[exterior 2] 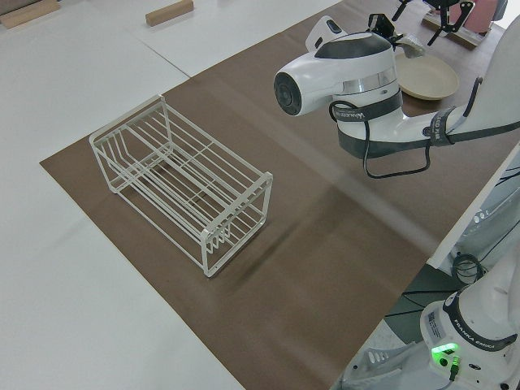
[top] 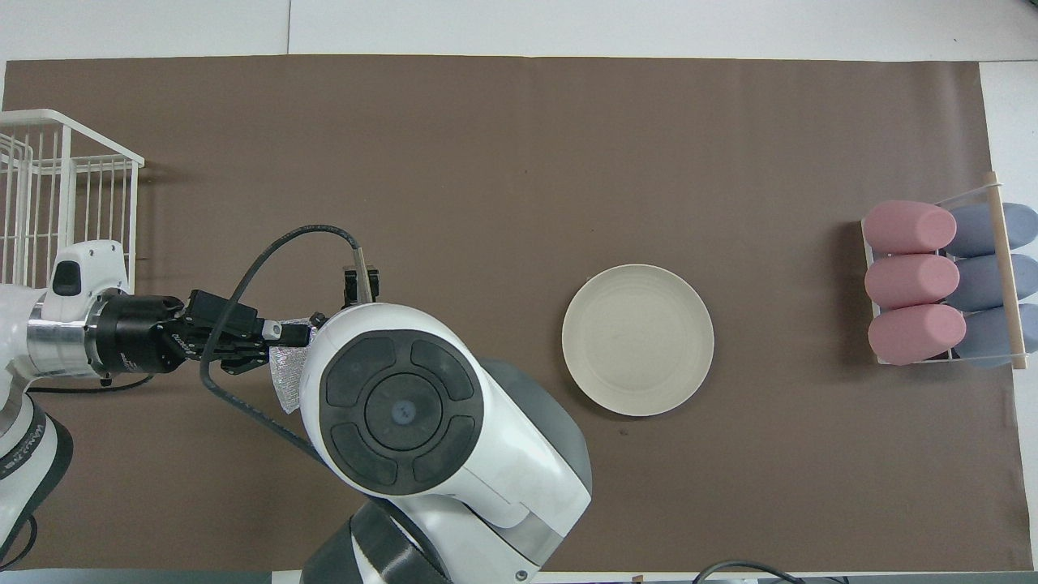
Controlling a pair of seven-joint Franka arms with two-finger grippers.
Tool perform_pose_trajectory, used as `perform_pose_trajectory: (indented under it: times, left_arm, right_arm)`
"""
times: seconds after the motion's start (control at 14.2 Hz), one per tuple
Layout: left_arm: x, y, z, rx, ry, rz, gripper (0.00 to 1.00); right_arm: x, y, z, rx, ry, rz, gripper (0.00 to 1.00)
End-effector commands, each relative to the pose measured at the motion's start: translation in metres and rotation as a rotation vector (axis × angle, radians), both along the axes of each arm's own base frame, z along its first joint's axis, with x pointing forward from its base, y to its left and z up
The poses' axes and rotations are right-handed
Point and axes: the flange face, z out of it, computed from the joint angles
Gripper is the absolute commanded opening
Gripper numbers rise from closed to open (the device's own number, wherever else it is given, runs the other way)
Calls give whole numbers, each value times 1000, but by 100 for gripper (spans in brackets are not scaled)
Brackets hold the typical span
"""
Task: Wipe plate with sponge
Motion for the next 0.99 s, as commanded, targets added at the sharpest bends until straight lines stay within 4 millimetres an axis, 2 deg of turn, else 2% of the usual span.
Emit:
perform_pose_trajectory:
  times: [0.0, 0.14, 0.42, 0.49, 0.56, 0.63, 0.7, 0.92]
  left_arm:
    - [-3, -4, -3, -26, -13, 23, 0]
    - [-3, -4, -3, -27, -13, 24, 0]
    - [-3, -3, -3, -29, -11, 24, 0]
    - [-3, -3, -3, -30, -11, 25, 0]
    - [-3, -3, -2, -30, -12, 25, 0]
    - [-3, -3, -2, -29, -12, 23, 0]
    - [-3, -3, -2, -30, -12, 21, 0]
    - [-2, -4, -2, -28, -14, 19, 0]
  right_arm:
    - [-10, -8, -3, 31, 5, -27, 100]
    - [-20, -1, -8, 70, -21, -36, 100]
    - [-21, -2, -11, 80, -32, -41, 100]
    - [-21, -3, -12, 78, -33, -39, 97]
    - [-20, -3, -12, 80, -37, -34, 65]
    - [-20, -3, -13, 77, -43, -22, 28]
    - [-20, -3, -13, 73, -51, -3, 0]
    - [-20, -3, -13, 70, -59, 19, 0]
